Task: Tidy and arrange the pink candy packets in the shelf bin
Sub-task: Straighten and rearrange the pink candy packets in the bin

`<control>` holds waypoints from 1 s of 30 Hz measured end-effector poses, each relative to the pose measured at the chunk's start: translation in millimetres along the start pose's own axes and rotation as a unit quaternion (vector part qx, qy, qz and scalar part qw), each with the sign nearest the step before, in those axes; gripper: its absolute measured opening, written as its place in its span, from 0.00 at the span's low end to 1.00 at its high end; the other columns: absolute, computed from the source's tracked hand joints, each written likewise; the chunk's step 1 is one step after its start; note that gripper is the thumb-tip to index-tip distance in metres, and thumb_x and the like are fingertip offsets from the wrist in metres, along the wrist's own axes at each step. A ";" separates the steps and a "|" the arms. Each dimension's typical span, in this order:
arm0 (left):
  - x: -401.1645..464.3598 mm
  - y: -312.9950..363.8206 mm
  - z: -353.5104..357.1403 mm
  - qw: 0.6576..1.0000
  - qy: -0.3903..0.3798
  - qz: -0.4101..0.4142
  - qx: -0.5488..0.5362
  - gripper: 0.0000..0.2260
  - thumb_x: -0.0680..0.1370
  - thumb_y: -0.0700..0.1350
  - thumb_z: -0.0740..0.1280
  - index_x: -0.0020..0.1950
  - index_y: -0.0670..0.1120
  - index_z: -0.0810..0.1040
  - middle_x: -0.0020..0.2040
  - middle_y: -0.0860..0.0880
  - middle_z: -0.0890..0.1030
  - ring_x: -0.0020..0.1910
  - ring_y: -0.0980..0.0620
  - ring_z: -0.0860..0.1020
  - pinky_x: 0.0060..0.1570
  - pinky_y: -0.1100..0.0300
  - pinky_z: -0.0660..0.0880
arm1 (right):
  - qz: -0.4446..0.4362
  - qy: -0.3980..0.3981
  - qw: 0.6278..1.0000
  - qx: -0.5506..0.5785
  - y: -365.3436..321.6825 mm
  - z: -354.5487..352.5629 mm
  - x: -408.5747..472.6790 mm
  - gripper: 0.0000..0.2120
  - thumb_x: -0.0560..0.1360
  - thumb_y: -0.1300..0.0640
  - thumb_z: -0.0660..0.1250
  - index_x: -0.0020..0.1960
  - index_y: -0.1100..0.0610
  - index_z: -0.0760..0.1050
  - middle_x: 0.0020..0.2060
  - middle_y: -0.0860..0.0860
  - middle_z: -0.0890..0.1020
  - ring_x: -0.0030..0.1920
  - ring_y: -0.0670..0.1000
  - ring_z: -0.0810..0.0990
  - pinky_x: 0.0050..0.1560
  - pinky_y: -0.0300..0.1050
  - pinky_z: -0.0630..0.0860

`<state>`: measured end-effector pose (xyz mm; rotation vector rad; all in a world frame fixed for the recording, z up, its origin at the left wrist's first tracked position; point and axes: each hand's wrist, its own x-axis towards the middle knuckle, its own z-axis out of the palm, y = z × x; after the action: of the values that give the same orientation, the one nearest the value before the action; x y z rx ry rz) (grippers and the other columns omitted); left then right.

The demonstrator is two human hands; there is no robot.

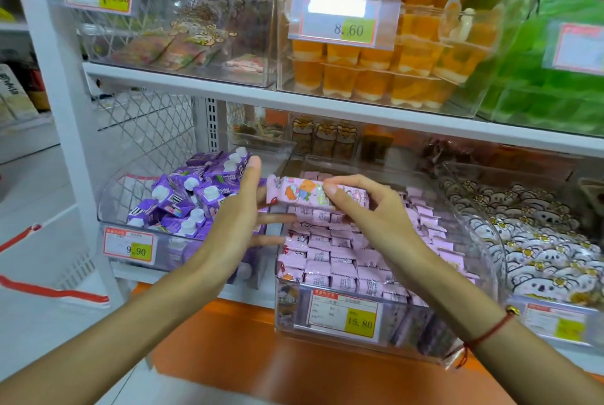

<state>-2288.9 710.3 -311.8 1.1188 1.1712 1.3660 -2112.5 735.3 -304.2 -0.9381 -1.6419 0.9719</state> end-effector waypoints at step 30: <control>64.9 3.2 -0.1 0.782 -0.048 0.231 0.577 0.13 0.79 0.48 0.62 0.64 0.55 0.76 0.63 0.55 0.74 0.59 0.53 0.72 0.53 0.55 0.71 | -0.065 -0.109 0.853 -0.506 47.0 -22.2 10.2 0.23 0.81 0.43 0.52 0.73 0.50 0.61 0.70 0.48 0.67 0.67 0.52 0.64 0.64 0.48 0.63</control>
<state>-2295.6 774.6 -305.6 2.4372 1.7840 0.7872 -2087.2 766.3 -339.0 -1.3834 -2.4302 0.0272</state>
